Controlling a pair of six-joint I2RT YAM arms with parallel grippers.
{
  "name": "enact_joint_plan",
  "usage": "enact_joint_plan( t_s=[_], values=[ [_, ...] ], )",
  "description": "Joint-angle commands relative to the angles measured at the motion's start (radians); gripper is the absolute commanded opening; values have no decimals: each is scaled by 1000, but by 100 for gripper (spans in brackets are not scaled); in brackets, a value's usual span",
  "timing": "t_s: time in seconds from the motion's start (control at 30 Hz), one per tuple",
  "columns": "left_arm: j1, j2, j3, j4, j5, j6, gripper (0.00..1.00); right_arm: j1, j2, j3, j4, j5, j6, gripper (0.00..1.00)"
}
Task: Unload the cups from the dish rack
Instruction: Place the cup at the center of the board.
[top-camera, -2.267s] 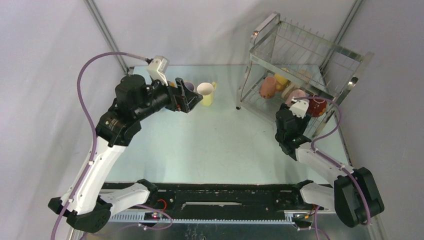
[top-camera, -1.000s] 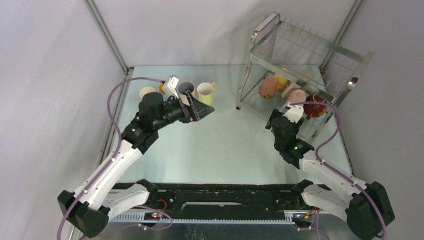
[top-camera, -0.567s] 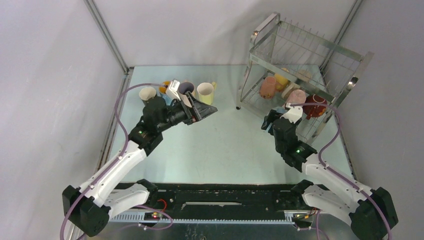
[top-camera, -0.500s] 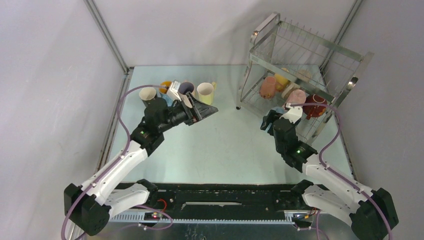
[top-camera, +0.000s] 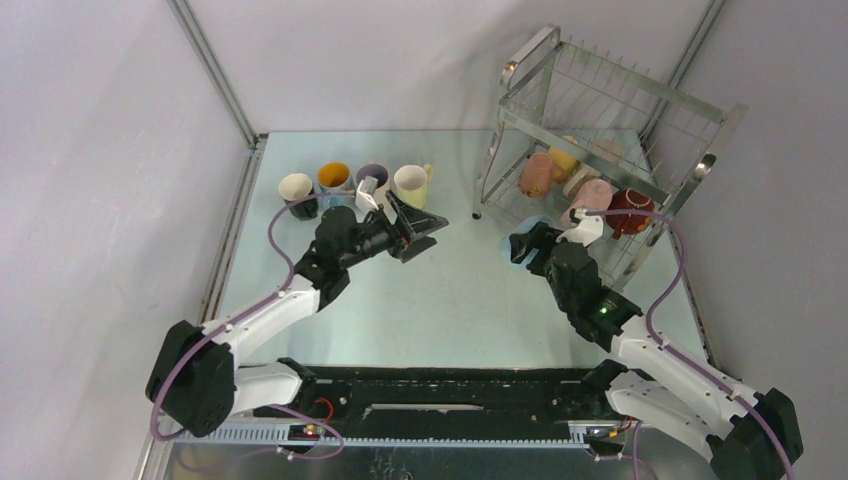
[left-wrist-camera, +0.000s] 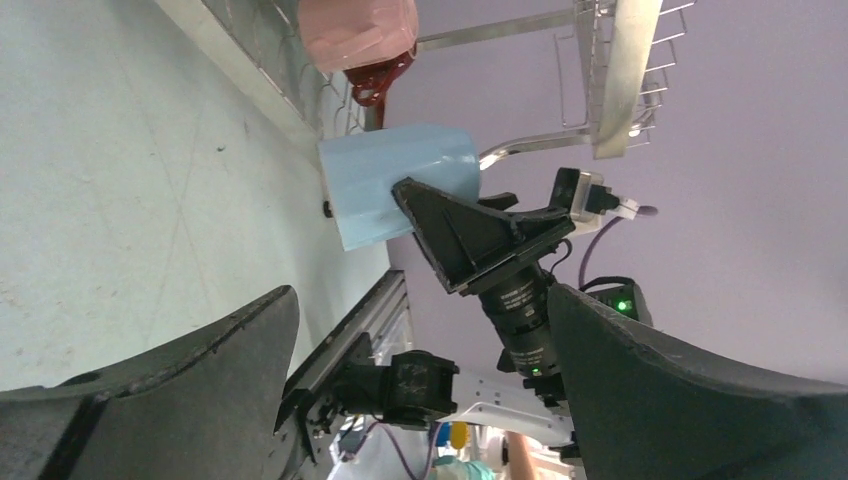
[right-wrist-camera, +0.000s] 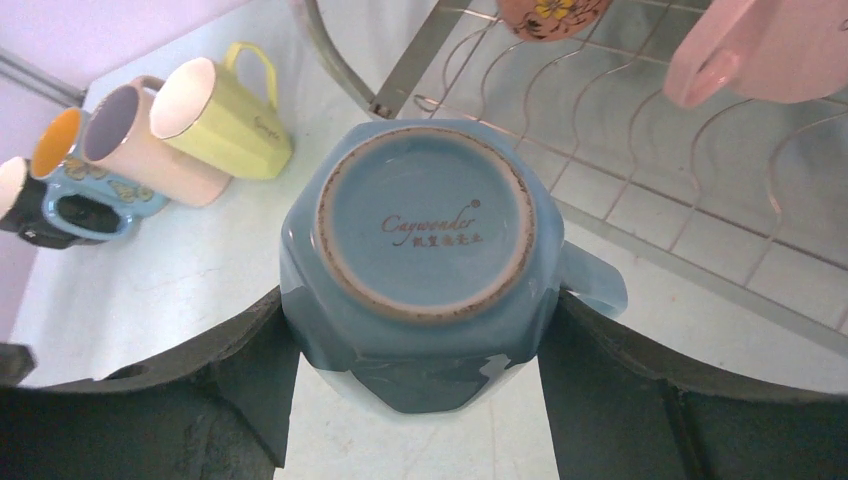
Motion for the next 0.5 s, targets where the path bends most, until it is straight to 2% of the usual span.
enact_joint_plan(
  t_s=[0.0,0.23,0.47],
  values=[
    [-20,49,-16,197,32,-109,99,12,-42,34,111,-54,86,15],
    [-36,141,-47,347,49,-200,97,15,-67,34,137,-133,178,15],
    [-51,195,-72,489,70,-273,88,17,-79,35,164,-194,251,15]
  ],
)
